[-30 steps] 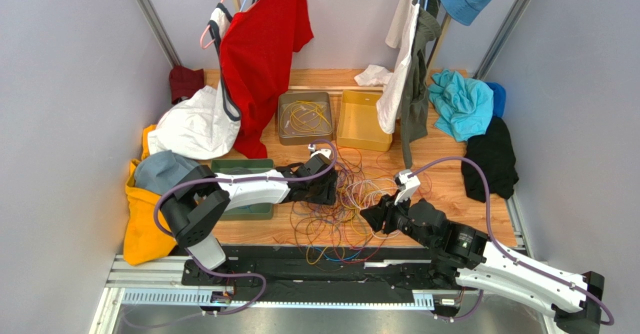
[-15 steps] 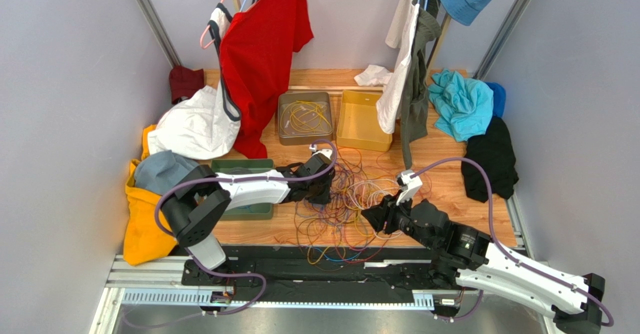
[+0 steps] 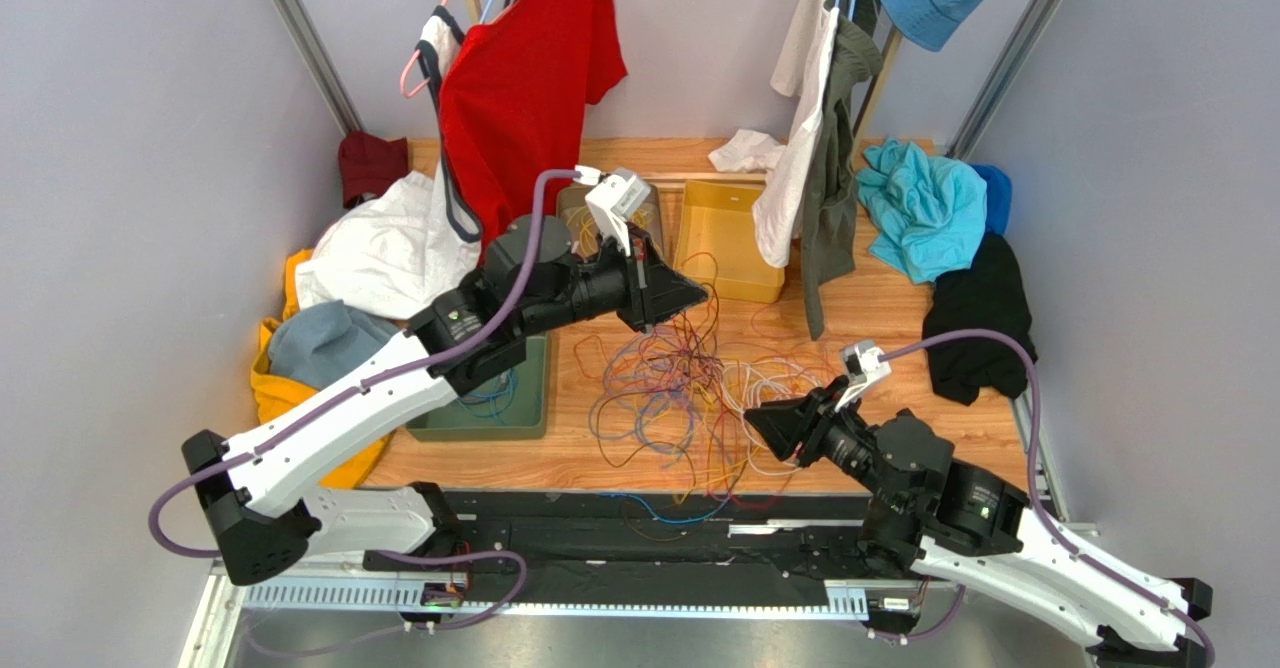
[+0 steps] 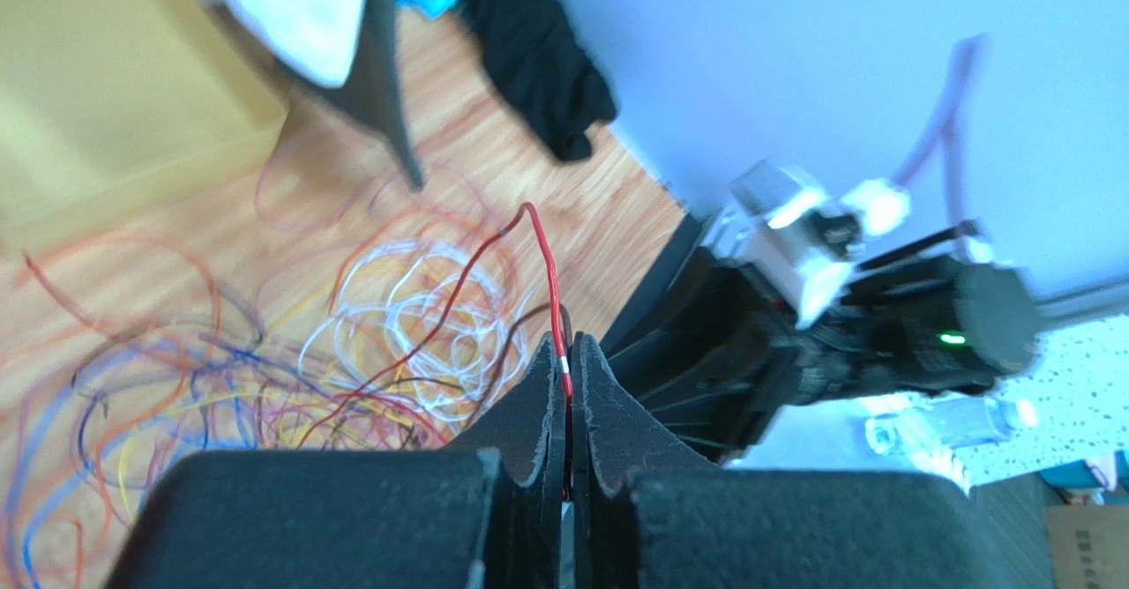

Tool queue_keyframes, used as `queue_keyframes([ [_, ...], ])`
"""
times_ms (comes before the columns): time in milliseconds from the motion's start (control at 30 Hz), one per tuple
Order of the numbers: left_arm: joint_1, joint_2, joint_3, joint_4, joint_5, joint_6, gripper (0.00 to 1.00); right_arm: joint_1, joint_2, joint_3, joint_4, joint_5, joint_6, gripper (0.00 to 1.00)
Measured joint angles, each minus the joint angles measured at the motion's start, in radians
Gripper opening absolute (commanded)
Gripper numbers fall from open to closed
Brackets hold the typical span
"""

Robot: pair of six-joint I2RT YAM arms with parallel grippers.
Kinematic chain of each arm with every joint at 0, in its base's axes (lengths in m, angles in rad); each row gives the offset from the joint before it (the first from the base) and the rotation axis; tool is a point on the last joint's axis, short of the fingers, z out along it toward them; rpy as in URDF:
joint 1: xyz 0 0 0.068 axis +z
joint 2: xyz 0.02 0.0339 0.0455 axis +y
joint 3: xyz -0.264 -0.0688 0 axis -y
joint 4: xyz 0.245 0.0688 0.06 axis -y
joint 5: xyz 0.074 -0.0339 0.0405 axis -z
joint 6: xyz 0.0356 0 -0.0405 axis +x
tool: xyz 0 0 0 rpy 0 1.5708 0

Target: Untangle the cables

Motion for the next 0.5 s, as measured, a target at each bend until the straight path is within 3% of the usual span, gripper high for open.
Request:
queue_keyframes([
  [367, 0.0, 0.023, 0.294, -0.18, 0.032, 0.098, 0.0, 0.0, -0.091, -0.002, 0.002, 0.028, 0.0, 0.42],
  [500, 0.0, 0.019, 0.312, -0.2, 0.016, 0.113, 0.0, 0.0, -0.097, -0.013, 0.0, 0.03, 0.0, 0.42],
])
